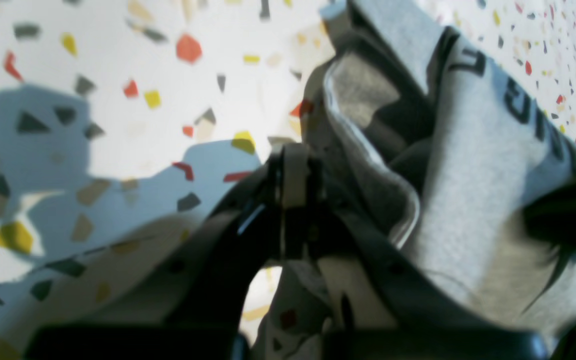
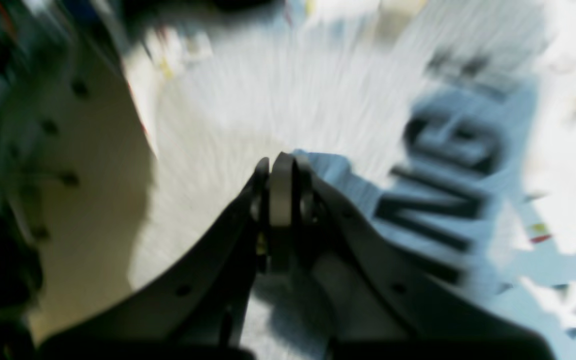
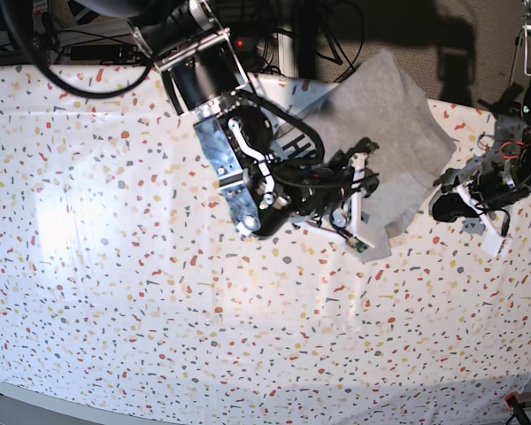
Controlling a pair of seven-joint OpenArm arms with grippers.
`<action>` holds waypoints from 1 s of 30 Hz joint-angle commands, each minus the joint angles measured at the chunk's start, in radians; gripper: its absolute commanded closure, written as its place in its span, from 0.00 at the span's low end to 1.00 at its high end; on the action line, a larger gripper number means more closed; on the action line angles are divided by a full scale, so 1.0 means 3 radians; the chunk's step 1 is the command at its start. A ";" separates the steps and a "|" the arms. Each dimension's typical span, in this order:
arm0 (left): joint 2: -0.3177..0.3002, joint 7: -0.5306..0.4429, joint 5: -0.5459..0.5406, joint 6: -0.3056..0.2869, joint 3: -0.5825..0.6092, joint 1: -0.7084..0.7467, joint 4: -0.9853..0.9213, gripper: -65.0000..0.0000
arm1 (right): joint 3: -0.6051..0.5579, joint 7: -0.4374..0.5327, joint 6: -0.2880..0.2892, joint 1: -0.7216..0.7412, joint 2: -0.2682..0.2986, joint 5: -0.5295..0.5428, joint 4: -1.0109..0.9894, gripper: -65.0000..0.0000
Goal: Fold the T-shirt properly
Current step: 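Lower the folded shirt with the right gripper and grasp its edge with the left gripper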
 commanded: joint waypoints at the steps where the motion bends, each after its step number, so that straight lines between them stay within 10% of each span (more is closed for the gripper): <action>1: -0.0066 -0.0046 -0.0060 -0.0025 -0.0025 -0.0053 0.0061 1.00 | -0.0019 0.0095 0.0027 0.0081 -0.0033 -0.0062 -0.0019 1.00; 10: -0.0066 0.0008 -0.0078 -0.0027 -0.0025 -0.0053 0.0061 1.00 | 0.0163 0.0725 -0.0037 0.0093 -0.0033 -0.1021 -0.0229 1.00; 22: 0.0074 0.0237 -0.0895 -0.0429 -0.0025 0.0156 0.0065 1.00 | 0.0909 0.0899 -0.0231 0.0366 0.0449 -0.1085 -0.0229 1.00; 30: 0.0566 0.0239 -0.0895 -0.0579 0.0117 0.0371 0.0111 1.00 | 0.1007 0.1115 -0.0253 0.0434 0.0331 -0.1038 -0.0231 1.00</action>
